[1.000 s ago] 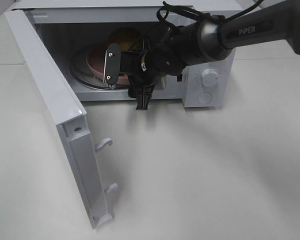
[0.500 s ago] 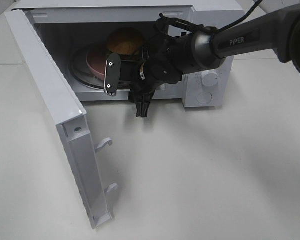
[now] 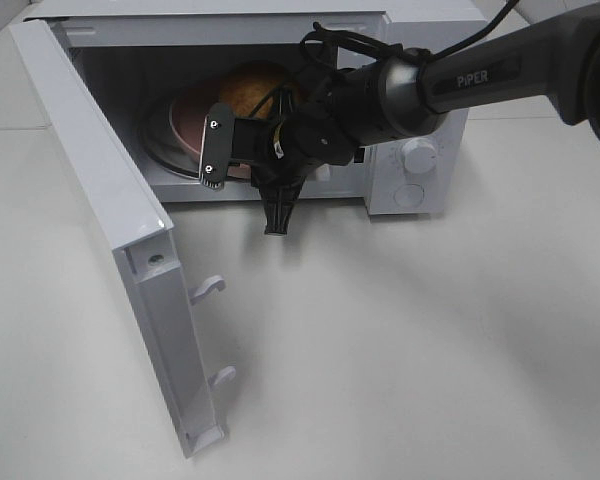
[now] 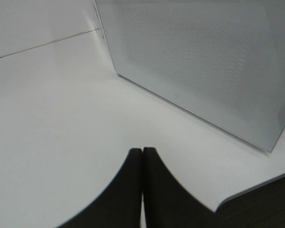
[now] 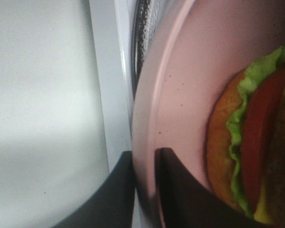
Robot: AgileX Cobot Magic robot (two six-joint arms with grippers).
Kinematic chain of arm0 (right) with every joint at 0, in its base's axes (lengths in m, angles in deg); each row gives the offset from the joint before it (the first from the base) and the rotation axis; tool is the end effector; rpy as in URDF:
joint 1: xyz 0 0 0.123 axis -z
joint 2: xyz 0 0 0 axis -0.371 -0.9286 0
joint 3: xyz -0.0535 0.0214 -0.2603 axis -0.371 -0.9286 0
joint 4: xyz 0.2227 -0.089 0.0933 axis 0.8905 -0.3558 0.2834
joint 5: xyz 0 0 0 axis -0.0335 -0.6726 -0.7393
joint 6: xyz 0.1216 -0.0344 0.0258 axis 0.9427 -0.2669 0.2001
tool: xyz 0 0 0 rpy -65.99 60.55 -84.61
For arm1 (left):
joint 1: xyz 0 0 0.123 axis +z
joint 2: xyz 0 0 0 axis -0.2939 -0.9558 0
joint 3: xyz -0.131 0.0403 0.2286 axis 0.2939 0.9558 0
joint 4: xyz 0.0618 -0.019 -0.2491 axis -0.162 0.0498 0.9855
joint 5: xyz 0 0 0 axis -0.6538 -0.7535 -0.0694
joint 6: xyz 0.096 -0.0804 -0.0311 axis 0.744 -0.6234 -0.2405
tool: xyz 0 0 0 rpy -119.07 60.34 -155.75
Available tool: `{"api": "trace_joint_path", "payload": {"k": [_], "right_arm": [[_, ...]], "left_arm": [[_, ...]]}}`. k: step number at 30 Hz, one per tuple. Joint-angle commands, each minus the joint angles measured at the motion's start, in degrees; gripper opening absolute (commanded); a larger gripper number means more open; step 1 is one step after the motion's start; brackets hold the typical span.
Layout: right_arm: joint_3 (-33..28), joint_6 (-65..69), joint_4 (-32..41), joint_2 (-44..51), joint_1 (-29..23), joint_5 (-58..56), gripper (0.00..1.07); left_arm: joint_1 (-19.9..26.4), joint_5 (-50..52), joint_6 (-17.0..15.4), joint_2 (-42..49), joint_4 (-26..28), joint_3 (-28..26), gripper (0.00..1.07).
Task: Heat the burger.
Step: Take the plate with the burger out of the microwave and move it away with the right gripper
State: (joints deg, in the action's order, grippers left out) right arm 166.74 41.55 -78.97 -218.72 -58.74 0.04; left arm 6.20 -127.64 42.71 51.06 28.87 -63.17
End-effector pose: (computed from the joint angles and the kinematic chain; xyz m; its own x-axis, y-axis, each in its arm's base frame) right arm 0.4239 0.3088 0.0722 0.2585 -0.9188 -0.2983 -0.7332 0.0144 -0.6799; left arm 0.0492 -0.0188 0.2639 -0.3879 0.2481 -0.8877 0.3223 0.9388 0.1215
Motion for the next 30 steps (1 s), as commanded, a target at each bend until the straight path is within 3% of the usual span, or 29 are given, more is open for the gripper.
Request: {"api": "trace_joint_path", "payload": {"k": [1,30], "right_arm": [[0.2,1.7,0.2,0.2,0.8,0.1,0.0],[-0.7,-8.4,0.4,7.5,-3.2,-9.1,0.0]], "left_arm": [[0.3,0.7,-0.5,0.5,0.2,0.1,0.0],[0.3,0.7,-0.5,0.5,0.2,0.1,0.0]]}}
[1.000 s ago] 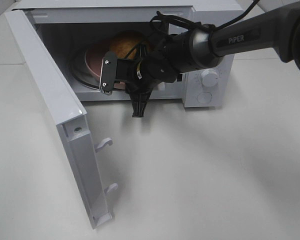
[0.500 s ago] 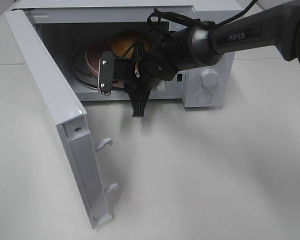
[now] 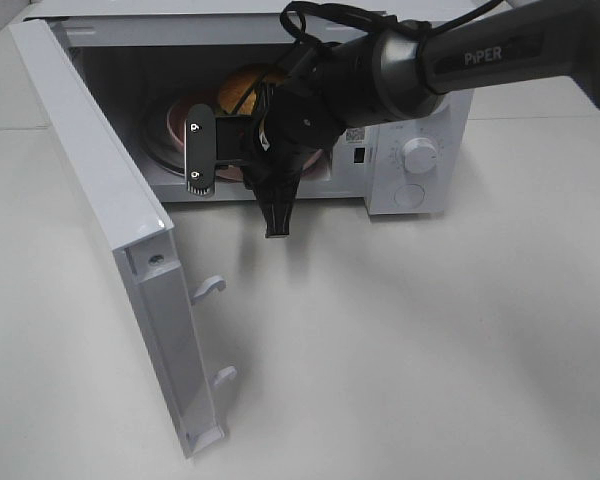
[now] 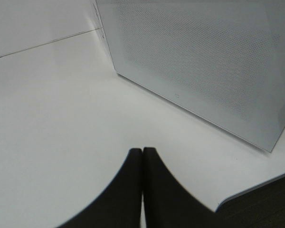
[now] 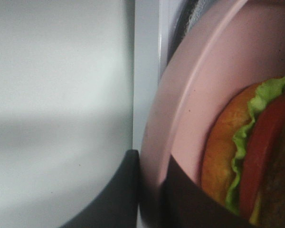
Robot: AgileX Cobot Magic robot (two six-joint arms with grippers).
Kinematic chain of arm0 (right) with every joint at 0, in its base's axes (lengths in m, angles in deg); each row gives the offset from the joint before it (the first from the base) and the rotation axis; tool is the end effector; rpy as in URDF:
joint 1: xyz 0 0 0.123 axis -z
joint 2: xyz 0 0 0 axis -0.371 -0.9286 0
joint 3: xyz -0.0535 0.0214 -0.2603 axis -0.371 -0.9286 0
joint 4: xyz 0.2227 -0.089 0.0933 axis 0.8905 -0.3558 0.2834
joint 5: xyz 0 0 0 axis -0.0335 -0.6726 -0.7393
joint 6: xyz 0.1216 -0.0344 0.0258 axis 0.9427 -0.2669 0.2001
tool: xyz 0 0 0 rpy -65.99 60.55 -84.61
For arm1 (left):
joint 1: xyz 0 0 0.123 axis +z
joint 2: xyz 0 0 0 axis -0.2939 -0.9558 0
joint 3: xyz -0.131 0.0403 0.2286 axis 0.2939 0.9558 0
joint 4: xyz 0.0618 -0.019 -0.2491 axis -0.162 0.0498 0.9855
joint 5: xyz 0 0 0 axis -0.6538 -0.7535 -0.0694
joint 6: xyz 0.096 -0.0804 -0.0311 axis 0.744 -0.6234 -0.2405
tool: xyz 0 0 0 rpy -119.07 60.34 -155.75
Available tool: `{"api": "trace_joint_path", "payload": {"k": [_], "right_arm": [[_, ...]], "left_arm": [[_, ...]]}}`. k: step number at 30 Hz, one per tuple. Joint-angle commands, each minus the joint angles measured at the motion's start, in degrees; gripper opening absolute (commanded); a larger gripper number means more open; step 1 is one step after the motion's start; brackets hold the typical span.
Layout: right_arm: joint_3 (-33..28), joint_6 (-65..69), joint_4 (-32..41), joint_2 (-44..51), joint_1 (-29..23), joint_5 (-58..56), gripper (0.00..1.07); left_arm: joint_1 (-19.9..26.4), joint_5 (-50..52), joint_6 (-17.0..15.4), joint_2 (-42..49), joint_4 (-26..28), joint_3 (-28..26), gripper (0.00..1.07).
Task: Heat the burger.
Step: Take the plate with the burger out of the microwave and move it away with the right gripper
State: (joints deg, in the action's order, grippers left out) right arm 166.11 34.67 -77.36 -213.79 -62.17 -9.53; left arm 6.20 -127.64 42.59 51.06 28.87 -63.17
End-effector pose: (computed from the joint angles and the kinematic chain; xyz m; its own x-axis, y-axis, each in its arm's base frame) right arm 0.4003 0.3180 0.0999 0.3169 -0.9324 -0.1736 -0.7302 -0.1231 -0.6721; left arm 0.0492 -0.0188 0.2639 -0.3885 0.2461 -0.8880 0.3215 0.9393 0.1197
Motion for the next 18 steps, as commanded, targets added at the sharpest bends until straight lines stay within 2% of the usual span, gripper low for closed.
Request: {"api": "trace_joint_path", "payload": {"k": [1,18], "right_arm": [[-0.1,-1.5,-1.2,2.6,0.2,0.5,0.0],[-19.3,-12.2,-1.0,15.1,0.2,9.1,0.0]], "left_arm": [[0.3,0.7,-0.4,0.5,0.2,0.1,0.0],[0.3,0.7,-0.4,0.5,0.2,0.1,0.0]]}}
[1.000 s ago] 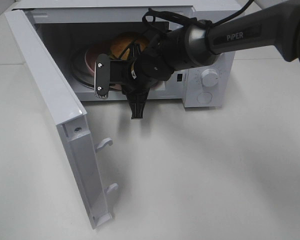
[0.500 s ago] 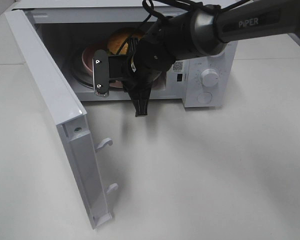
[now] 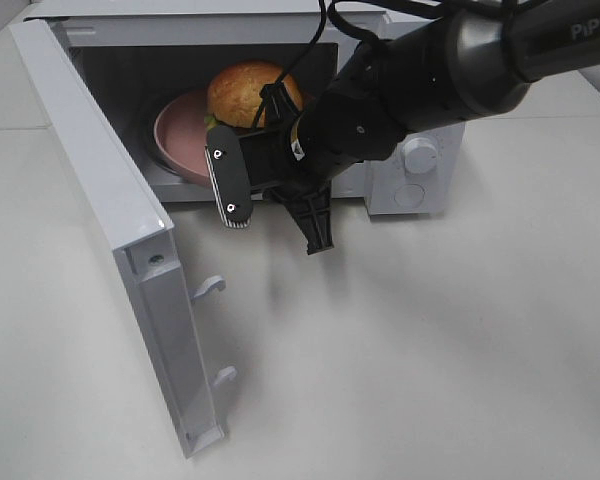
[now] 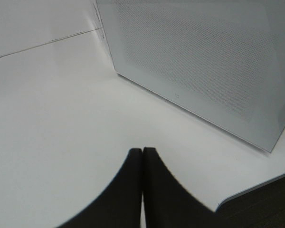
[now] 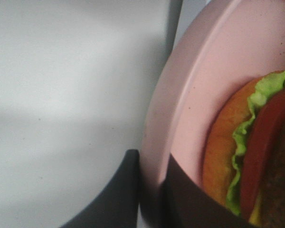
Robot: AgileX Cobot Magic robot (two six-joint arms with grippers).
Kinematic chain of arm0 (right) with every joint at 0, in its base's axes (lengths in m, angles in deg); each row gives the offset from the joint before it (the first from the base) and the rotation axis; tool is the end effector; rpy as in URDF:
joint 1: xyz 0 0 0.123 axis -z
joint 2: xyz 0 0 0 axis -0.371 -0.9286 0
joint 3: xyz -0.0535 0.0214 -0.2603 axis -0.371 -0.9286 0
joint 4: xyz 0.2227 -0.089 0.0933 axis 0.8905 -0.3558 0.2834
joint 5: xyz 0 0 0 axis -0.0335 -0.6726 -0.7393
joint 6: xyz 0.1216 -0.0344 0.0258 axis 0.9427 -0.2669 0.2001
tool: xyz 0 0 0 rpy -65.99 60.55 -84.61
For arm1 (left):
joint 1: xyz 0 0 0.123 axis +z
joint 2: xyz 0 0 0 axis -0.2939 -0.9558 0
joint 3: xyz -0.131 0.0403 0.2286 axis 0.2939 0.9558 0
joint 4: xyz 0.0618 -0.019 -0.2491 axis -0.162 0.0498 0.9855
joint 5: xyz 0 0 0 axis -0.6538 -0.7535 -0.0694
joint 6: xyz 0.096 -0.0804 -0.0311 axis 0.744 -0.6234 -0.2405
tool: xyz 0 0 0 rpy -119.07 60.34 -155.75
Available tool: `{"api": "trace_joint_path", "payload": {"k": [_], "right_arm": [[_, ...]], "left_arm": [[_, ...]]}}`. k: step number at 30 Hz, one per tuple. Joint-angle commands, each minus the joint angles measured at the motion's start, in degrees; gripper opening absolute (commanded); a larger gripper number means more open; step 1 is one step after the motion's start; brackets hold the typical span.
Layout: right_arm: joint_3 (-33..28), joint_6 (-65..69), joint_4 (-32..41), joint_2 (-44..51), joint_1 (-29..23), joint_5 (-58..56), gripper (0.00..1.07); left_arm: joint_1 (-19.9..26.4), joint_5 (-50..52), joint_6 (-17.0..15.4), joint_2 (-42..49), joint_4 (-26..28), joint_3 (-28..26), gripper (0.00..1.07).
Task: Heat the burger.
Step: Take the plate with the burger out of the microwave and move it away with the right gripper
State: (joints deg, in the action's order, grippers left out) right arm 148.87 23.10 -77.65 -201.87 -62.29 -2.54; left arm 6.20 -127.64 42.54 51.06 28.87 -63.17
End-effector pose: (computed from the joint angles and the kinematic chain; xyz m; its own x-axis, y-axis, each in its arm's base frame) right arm 0.3559 0.2904 0.1159 0.5013 -0.8628 -0.0646 -0.6395 -0.3192 -0.6994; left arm 0.0492 -0.0188 0.2639 -0.3888 0.2453 -0.8881 0.3211 0.9395 0.1189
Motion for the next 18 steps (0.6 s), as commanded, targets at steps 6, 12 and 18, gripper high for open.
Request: {"api": "trace_joint_path", "payload": {"k": [6,12,18], "right_arm": [[-7.2,-3.2,-0.7,6.1,0.3,5.0,0.0],[-12.7,-4.9,-0.9,9.2,0.3,5.8,0.0],[-18.0,-7.3,-0.9,12.1,0.3,6.2,0.0]], "left_arm": [[0.3,0.7,-0.3,0.5,0.2,0.1,0.0],[0.3,0.7,-0.3,0.5,0.2,0.1,0.0],[0.3,0.7,-0.3,0.5,0.2,0.1,0.0]]}}
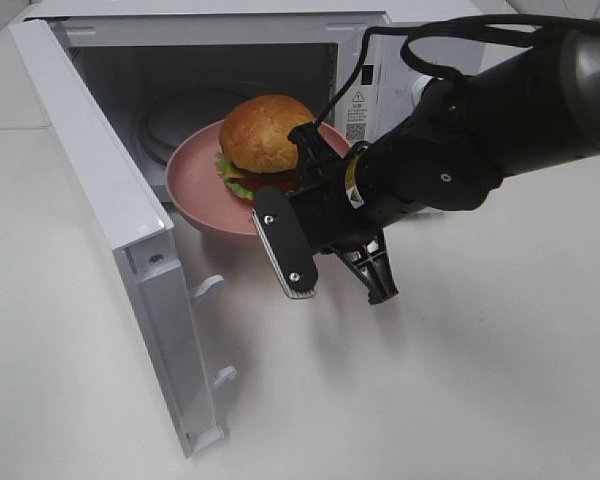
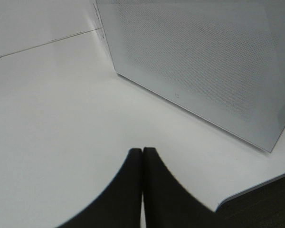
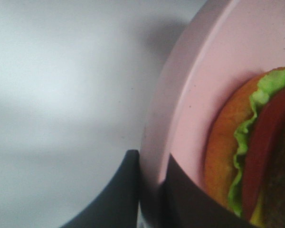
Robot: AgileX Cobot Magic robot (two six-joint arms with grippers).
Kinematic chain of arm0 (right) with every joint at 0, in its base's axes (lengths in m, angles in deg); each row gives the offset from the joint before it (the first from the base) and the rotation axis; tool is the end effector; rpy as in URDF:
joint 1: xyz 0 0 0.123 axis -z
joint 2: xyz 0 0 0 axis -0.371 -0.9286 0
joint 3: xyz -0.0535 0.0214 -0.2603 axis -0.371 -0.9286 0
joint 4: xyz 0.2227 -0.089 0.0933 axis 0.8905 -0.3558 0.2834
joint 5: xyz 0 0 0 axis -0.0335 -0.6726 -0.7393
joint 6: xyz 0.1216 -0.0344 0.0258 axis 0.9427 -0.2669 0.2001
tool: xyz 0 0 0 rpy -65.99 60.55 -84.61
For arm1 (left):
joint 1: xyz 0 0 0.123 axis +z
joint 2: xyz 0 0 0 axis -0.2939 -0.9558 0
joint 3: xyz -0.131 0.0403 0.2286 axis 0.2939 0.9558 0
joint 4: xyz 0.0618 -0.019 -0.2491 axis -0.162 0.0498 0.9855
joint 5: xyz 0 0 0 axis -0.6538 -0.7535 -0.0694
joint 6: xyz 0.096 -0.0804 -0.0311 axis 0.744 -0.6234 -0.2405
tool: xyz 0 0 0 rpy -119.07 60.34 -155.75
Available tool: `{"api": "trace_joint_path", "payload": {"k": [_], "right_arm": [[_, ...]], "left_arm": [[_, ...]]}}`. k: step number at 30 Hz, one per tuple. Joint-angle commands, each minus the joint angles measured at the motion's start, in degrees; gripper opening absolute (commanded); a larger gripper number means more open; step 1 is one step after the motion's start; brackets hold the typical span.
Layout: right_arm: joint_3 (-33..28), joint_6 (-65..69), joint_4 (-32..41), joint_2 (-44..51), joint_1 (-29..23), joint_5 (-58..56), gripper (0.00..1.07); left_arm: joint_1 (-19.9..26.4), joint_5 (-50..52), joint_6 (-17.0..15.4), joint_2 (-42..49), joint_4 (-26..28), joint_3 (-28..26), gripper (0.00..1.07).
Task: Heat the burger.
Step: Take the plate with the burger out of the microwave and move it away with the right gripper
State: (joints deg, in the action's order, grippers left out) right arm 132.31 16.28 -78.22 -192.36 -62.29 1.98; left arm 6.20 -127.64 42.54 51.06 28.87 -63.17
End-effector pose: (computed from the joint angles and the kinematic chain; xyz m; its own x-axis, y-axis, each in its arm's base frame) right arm 0.3063 0.2539 0.1071 0.6021 -0.7984 0.0073 -0.5950 -0.4548 -0.6627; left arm 0.0492 -0.0188 0.2639 -0.3888 0.2453 -0.8881 0.3211 0.9395 0.1189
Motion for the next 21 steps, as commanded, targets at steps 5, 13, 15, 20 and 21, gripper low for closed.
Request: {"api": "trace_joint_path", "payload": {"k": [5,13,15,20,21], "right_arm": [[-7.2,-0.5,-0.3,6.6,0.3,4.1,0.0],[-13.1,-0.5,-0.7,11.5,0.3,4.2,0.01],[-14.7,-0.5,-0.7,12.7,0.3,4.0,0.01],[-18.5,-0.5,-0.7,15.8,0.3,3.9,0.01],[-19.3,-0.4,-0.7,16.4,0.3,3.8,0.01]], "left_arm": [[0.3,0.7,-0.3,0.5,0.2,0.1,0.0],[0.3,0.7,-0.3,0.5,0.2,0.1,0.0],[0.3,0.7,-0.3,0.5,0.2,0.1,0.0],[0.3,0.7,-0.3,0.5,0.2,0.1,0.0],[0.3,0.7,-0.3,0.5,0.2,0.1,0.0]]}}
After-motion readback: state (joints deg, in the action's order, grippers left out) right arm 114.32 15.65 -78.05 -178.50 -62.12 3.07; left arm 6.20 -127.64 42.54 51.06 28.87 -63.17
